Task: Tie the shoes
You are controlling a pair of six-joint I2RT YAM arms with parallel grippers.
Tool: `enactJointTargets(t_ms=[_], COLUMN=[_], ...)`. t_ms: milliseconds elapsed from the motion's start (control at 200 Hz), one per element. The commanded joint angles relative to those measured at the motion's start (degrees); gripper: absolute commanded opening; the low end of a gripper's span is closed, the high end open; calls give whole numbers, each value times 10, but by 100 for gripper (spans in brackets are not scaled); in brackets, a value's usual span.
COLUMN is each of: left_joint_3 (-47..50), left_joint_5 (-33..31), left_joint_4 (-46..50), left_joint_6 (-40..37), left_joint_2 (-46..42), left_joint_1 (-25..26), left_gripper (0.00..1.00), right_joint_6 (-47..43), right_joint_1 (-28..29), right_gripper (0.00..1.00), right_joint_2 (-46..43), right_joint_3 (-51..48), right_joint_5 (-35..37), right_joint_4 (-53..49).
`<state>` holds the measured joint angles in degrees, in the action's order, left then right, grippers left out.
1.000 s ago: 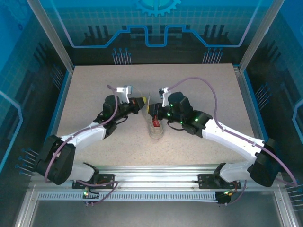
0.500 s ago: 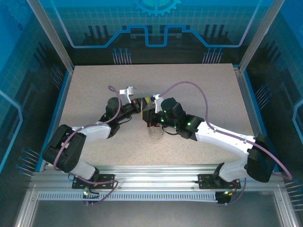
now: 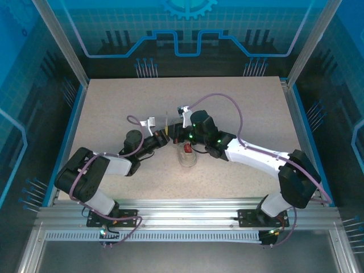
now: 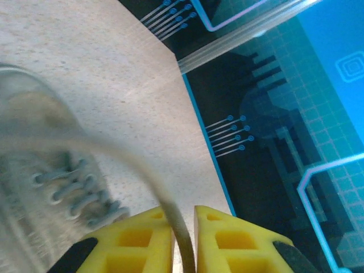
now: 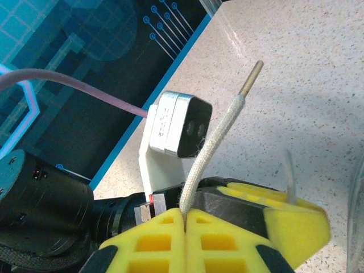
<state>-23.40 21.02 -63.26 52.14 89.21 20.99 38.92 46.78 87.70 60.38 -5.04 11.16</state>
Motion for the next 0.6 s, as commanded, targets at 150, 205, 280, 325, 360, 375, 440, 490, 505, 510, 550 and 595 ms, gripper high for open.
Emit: enactJointTargets(t_ms=[150, 205, 280, 325, 360, 375, 440, 490, 505, 510, 550, 595], left_joint_3=[45, 51, 53, 52, 48, 46, 39, 34, 32, 32, 30, 26], left_joint_5=[-28, -45, -74, -95, -113, -120, -138, -150, -152, -153, -156, -156], left_joint_4=[129, 188, 277, 334, 382, 402, 469, 517, 529, 529, 554, 579], left_joint_6=[-50, -66, -89, -98, -106, -110, -134, -145, -147, -149, -155, -160], left_joint_2=[-125, -165, -229, -268, -298, -310, -359, -389, -397, -402, -418, -430], left_joint_1=[-54, -61, -67, -70, -72, -73, -75, -75, -75, -75, -76, -78], left_gripper=[33, 39, 48, 56, 60, 62, 68, 73, 74, 74, 77, 80], right_joint_6=[-85, -116, -157, -174, -182, -183, -184, -183, -180, -180, -176, -169], right_joint_1=[16, 27, 38, 45, 47, 47, 47, 47, 47, 47, 47, 46], right_gripper=[3, 4, 4, 4, 4, 4, 3, 2, 1, 1, 1, 0], right_joint_2=[23, 27, 36, 44, 52, 56, 73, 84, 87, 87, 92, 94], right_joint_3=[54, 67, 91, 106, 118, 122, 140, 151, 155, 156, 160, 162], right_joint_5=[-73, -78, -82, -87, -90, -92, -94, -91, -89, -89, -85, -82], right_joint_4=[-62, -96, -143, -172, -190, -197, -219, -231, -233, -233, -234, -229])
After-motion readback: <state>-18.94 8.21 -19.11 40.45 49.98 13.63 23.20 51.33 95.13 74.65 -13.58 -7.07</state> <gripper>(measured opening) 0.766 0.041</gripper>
